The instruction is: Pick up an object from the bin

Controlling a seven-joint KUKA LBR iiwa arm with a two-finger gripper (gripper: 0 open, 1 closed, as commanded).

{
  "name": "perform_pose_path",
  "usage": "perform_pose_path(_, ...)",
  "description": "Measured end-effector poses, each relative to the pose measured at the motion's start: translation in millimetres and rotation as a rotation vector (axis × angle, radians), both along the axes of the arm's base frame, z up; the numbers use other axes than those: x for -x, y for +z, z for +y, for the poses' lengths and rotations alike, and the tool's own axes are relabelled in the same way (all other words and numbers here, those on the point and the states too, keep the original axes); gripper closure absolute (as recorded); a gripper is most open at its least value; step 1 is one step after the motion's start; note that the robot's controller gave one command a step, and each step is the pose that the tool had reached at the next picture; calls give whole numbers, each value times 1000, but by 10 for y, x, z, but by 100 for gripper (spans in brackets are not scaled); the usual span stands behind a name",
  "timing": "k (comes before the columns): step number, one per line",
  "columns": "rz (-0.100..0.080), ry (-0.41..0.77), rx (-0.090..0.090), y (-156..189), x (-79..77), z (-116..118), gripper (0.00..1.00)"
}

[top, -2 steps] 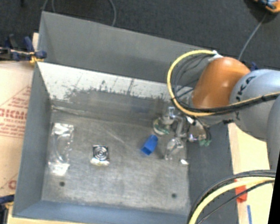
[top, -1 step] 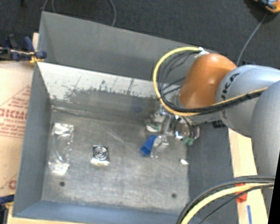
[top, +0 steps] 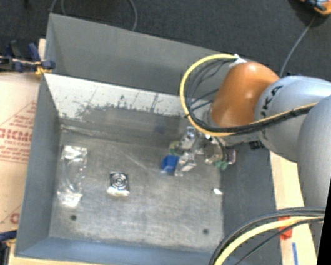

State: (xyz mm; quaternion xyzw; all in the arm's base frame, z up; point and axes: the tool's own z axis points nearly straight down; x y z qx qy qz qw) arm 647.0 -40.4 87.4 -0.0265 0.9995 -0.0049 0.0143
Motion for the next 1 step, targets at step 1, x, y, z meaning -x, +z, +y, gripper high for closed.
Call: perform_pose_path(1,16,97,-3,1664,205,-237,100)
